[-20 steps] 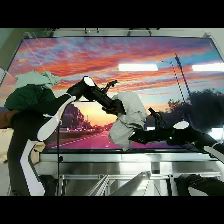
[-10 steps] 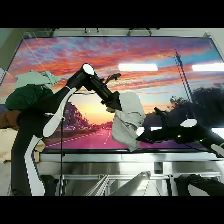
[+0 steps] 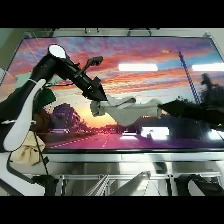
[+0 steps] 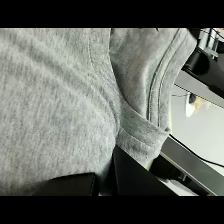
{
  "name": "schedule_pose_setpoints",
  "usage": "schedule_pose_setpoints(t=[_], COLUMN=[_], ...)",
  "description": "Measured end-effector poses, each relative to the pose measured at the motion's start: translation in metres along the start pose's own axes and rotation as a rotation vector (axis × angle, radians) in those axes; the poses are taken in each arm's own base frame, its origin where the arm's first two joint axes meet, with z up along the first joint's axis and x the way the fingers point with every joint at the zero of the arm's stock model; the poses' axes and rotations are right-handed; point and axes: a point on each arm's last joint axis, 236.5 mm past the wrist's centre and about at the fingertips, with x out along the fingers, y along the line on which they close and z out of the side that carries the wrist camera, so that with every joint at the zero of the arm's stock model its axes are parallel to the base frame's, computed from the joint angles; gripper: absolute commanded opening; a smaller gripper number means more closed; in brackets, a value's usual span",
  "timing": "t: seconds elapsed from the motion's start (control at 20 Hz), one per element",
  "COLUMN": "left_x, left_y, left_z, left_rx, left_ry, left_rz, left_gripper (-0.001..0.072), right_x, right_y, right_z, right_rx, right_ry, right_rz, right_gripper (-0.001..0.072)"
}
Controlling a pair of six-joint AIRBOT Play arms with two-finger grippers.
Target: Fold the shirts.
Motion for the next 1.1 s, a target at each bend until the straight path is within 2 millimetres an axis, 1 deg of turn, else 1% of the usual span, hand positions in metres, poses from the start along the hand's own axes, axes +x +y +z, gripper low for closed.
schedule_pose_setpoints(t=[0.05,0.1,0.15,0.2,0.25,0.3,0.35,0.45,0.5,0.55,0.6,0.65,0.7,0.8,0.9,0.95,1.05,1.1], left_x=[-0.007,-0.014,-0.02,-0.025,-0.028,-0.031,-0.031,-0.025,-0.02,-0.014,-0.009,-0.003,0.0,-0.001,-0.011,-0.017,-0.023,-0.02], left_y=[-0.019,-0.038,-0.053,-0.064,-0.073,-0.075,-0.073,-0.056,-0.044,-0.031,-0.017,-0.001,0.017,0.053,0.084,0.095,0.111,0.118], left_z=[-0.007,-0.014,-0.02,-0.025,-0.029,-0.031,-0.033,-0.038,-0.041,-0.044,-0.046,-0.048,-0.05,-0.054,-0.063,-0.068,-0.079,-0.086], left_rx=[0.038,0.082,0.123,0.159,0.189,0.204,0.205,0.175,0.146,0.117,0.087,0.051,0.016,-0.046,-0.098,-0.124,-0.176,-0.202], left_ry=[-0.013,-0.033,-0.05,-0.072,-0.098,-0.125,-0.144,-0.164,-0.165,-0.164,-0.165,-0.17,-0.178,-0.2,-0.209,-0.214,-0.21,-0.199], left_rz=[-0.024,-0.041,-0.045,-0.04,-0.026,0.0,0.028,0.082,0.1,0.116,0.131,0.152,0.18,0.25,0.315,0.337,0.358,0.357], left_gripper=[0.0006,0.0006,0.0006,0.0007,0.0022,0.0023,0.0023,0.0025,0.0044,0.0293,0.0453,0.0703,0.072,0.072,0.072,0.072,0.072,0.072], right_x=[-0.011,-0.022,-0.032,-0.039,-0.043,-0.044,-0.04,-0.024,-0.012,-0.001,0.012,0.024,0.035,0.051,0.057,0.057,0.055,0.053], right_y=[0.025,0.046,0.066,0.079,0.087,0.089,0.088,0.075,0.065,0.055,0.042,0.029,0.014,-0.011,-0.034,-0.042,-0.062,-0.073], right_z=[0.016,0.028,0.036,0.041,0.044,0.044,0.041,0.031,0.023,0.015,0.007,0.002,-0.002,-0.006,-0.01,-0.014,-0.036,-0.053], right_rx=[-0.061,-0.112,-0.159,-0.191,-0.213,-0.221,-0.223,-0.198,-0.178,-0.16,-0.133,-0.107,-0.077,-0.026,0.01,0.021,0.056,0.086], right_ry=[-0.059,-0.104,-0.143,-0.168,-0.181,-0.178,-0.16,-0.088,-0.039,0.009,0.061,0.095,0.125,0.167,0.196,0.219,0.301,0.349], right_rz=[0.044,0.078,0.107,0.125,0.136,0.138,0.134,0.121,0.11,0.099,0.086,0.07,0.05,0.016,-0.022,-0.04,-0.093,-0.121], right_gripper=[0.0012,0.0012,0.0012,0.0012,0.0012,0.0012,0.0012,0.0012,0.0013,0.0033,0.0244,0.0415,0.0431,0.0431,0.0431,0.0431,0.0431,0.0431])
